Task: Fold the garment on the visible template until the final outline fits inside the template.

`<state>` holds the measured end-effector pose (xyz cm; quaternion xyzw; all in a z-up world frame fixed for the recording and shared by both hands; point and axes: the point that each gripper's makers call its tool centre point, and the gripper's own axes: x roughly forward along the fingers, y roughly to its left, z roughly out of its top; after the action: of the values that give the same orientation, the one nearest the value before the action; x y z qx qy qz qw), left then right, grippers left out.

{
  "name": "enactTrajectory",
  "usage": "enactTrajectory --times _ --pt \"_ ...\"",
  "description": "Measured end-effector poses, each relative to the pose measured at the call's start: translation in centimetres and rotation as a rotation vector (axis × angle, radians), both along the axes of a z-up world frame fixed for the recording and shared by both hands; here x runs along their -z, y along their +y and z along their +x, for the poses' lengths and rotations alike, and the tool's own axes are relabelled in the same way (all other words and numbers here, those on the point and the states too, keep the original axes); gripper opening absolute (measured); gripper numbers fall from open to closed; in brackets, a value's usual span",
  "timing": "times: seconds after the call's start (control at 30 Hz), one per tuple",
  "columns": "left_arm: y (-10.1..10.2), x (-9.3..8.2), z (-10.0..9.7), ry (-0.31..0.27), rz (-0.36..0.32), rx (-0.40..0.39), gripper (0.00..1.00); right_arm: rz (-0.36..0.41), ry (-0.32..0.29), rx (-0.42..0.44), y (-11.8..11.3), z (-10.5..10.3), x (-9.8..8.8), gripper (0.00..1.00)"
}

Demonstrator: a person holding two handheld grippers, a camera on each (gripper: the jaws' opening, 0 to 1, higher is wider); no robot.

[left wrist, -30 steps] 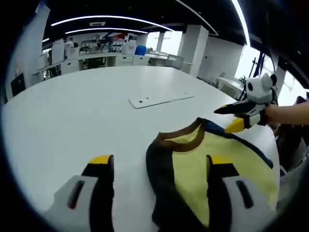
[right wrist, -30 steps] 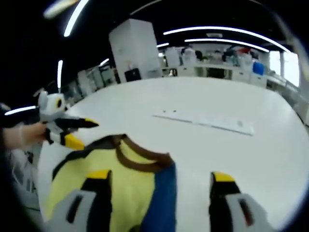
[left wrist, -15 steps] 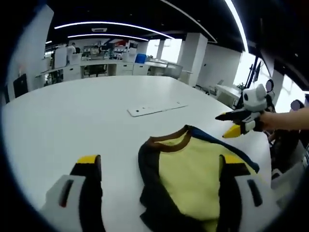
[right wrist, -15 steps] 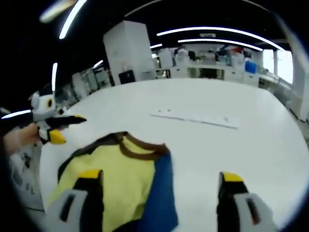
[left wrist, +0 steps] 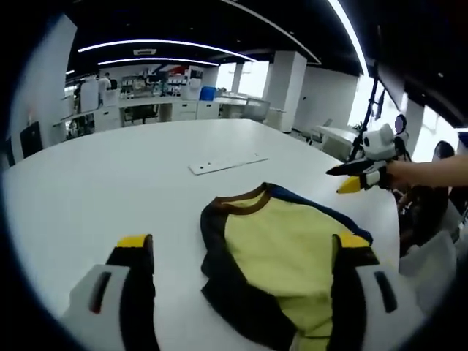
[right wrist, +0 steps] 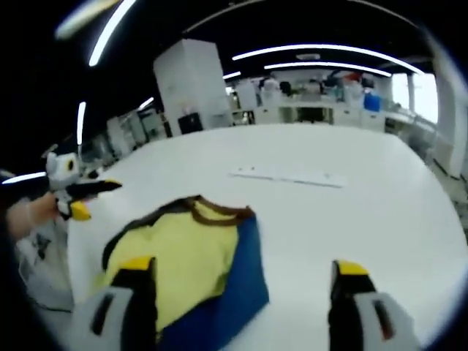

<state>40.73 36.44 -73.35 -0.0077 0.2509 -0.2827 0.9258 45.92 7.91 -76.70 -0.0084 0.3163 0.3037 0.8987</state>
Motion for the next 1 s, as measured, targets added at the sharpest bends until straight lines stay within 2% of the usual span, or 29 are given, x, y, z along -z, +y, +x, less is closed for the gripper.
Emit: enactTrajectory --times 0.07,0.27,0.37,0.67,0.8,0.87,1.0 --pt "0.2 0.0 -0.9 0.005 0.008 0.006 0.98 -0.005 0.005 -0.011 -0.4 -1.0 -0.2 0.95" --pt "0.8 -0.1 -3.3 0.003 0.006 -0.005 0.97 0.018 0.008 -0.013 -1.4 -3.2 -0.4 0.95" --pt "1.3 0.1 -4.7 0.007 0.024 -0.008 0.95 0.022 0.017 -0.021 -1.9 -4.8 -0.2 0.94" --pt "2.4 0.7 -9.0 0.022 0.06 -0.009 0.93 0.047 0.042 -0.011 -2.9 -7.4 0.6 0.9" --pt "2.9 1.1 -10.3 0.031 0.057 -0.02 0.93 0.076 0.065 -0.012 -2.8 -8.2 1.0 0.83" --pt "3.5 1.3 -10.4 0.031 0.051 -0.028 0.92 0.082 0.071 -0.009 -2.5 -8.4 1.3 0.83" --pt "3.2 1.1 -11.2 0.03 0.035 -0.043 0.91 0.098 0.099 -0.013 -1.9 -8.9 2.0 0.79"
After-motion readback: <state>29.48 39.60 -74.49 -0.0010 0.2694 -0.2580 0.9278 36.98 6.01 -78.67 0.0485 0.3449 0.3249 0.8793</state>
